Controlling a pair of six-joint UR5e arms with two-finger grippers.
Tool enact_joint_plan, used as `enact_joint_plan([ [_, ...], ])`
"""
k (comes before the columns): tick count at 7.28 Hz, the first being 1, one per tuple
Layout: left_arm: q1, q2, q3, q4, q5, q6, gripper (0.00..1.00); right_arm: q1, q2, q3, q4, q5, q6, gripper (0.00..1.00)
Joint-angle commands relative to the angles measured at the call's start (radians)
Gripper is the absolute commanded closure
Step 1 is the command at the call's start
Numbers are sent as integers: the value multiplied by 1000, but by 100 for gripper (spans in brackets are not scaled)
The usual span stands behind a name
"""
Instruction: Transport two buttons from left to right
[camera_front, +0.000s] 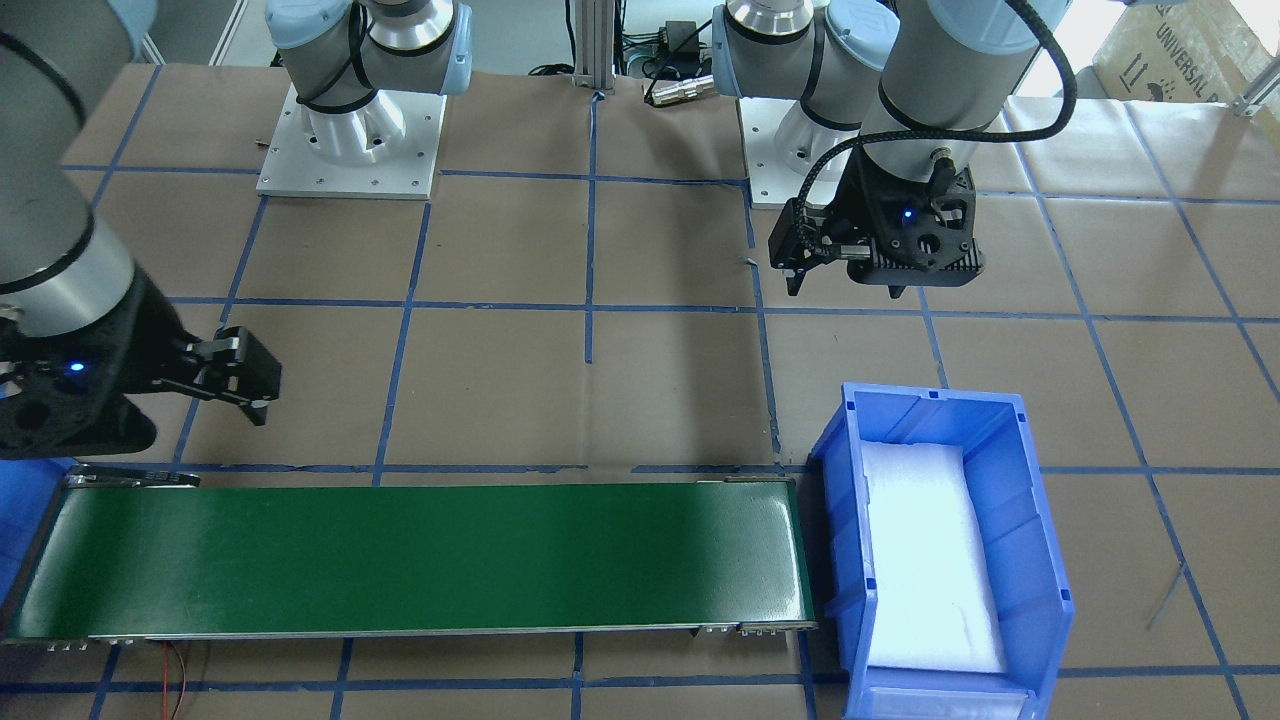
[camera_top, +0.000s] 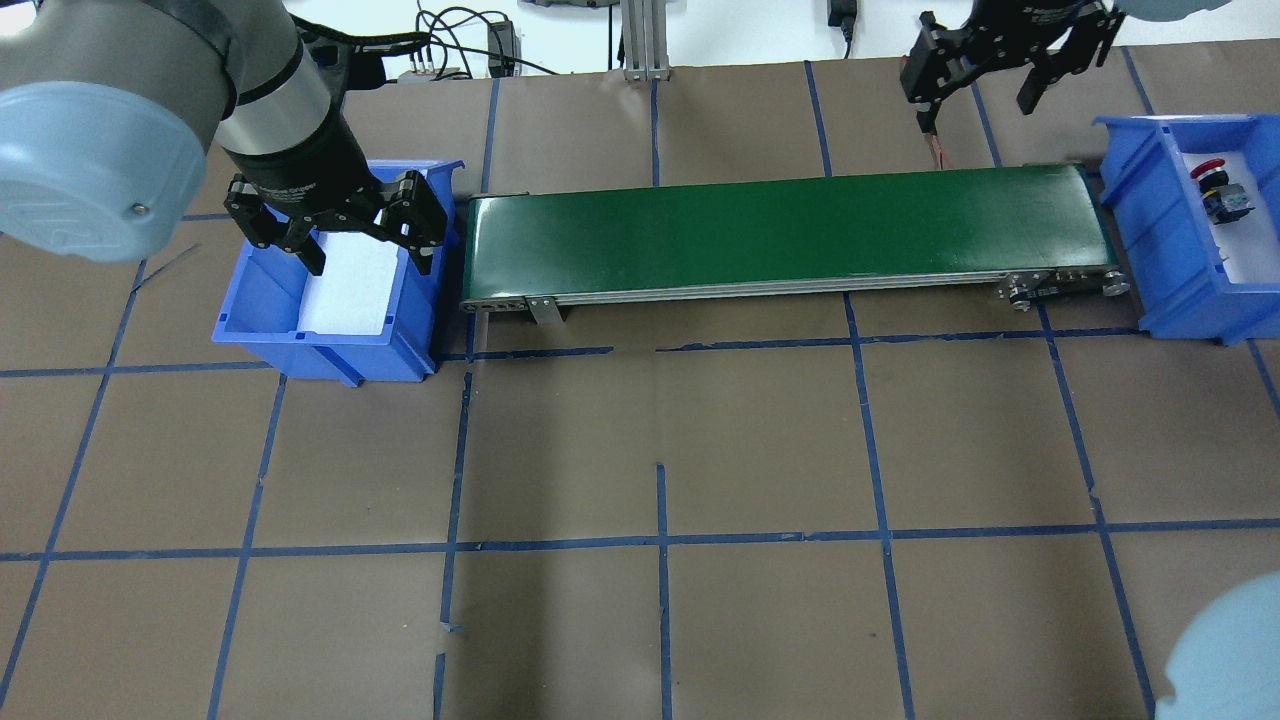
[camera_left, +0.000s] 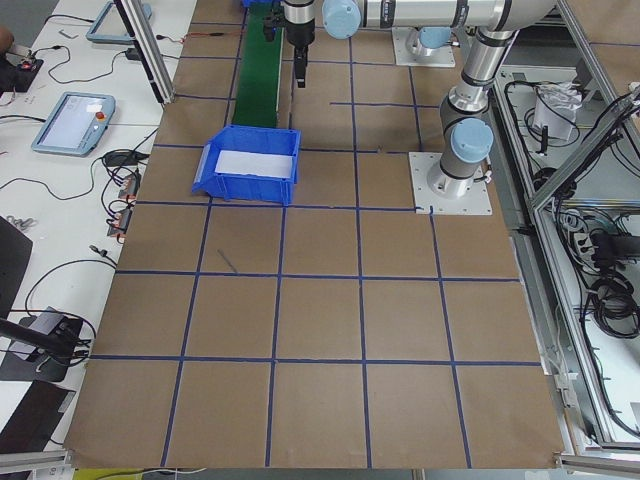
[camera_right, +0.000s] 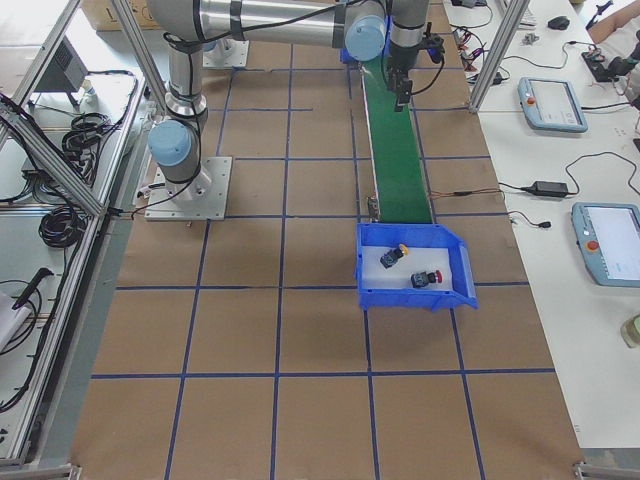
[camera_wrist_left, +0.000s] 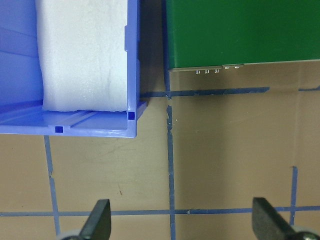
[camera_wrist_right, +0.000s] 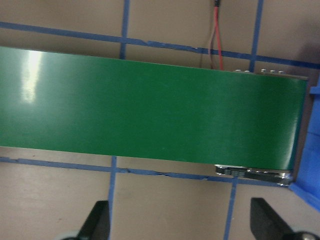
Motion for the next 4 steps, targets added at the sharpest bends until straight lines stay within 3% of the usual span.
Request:
enact_joint_plan([
  [1,0,0,0,1,0,0,0,26,-66,46,40,3,57,1],
  [2,0,0,0,1,0,0,0,16,-108,63,137,5,56,1],
  [4,1,0,0,1,0,0,0,61,-143,69,134,109,91,0],
])
